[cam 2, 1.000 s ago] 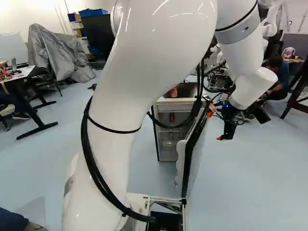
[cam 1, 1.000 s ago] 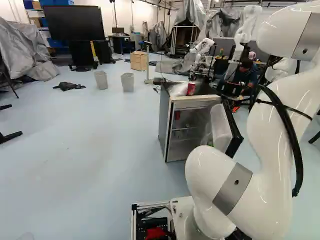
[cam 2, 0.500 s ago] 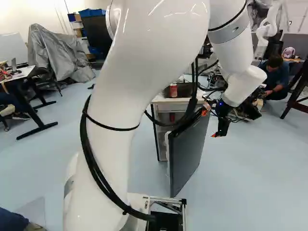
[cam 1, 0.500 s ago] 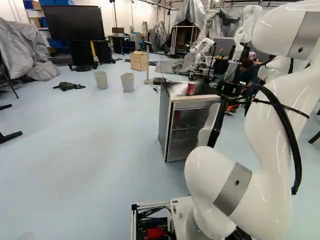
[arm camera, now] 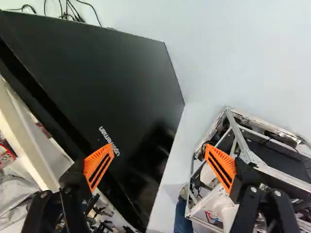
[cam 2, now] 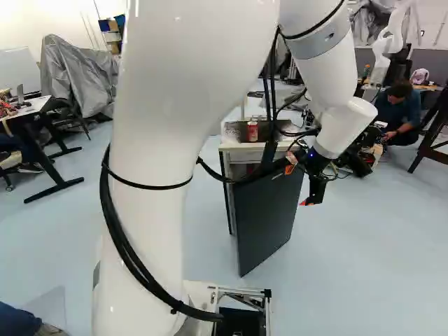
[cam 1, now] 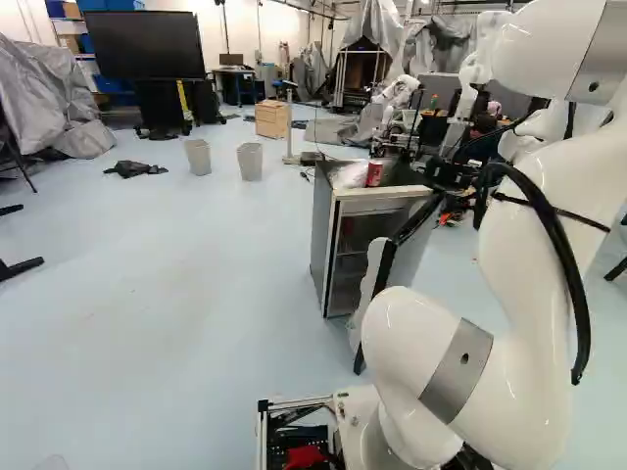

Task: Grab a drink from the fridge

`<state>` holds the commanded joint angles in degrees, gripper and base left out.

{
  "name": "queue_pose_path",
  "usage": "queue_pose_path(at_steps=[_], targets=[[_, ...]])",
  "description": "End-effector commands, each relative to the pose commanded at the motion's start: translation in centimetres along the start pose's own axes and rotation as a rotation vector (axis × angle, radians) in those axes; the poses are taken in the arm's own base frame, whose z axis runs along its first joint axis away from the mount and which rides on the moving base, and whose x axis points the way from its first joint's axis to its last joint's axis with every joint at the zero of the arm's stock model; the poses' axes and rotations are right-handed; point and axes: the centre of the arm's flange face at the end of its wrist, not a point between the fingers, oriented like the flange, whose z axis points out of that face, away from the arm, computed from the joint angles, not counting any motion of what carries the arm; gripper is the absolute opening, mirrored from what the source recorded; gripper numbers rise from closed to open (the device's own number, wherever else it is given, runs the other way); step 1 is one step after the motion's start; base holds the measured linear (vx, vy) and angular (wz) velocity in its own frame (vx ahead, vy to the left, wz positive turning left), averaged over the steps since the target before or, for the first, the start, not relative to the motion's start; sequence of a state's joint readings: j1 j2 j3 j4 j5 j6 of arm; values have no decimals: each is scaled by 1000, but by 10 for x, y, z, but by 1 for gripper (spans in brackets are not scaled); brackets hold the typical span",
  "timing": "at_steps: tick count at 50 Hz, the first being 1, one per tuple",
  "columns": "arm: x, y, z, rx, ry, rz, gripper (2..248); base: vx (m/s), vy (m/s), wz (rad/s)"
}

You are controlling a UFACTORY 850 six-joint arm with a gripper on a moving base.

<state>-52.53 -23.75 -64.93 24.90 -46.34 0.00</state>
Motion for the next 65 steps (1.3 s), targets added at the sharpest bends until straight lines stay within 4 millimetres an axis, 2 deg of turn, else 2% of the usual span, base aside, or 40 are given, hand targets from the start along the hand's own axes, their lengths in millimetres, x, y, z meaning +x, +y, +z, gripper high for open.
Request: queue_pose_path(at_steps=[30, 47, 65], targets=[[-48, 30, 5, -223, 48, -229, 247, 0, 0, 0], [-72, 31, 10, -338, 74, -407, 247, 0, 0, 0], [-95, 22, 16, -446, 106, -626, 247, 0, 0, 0]])
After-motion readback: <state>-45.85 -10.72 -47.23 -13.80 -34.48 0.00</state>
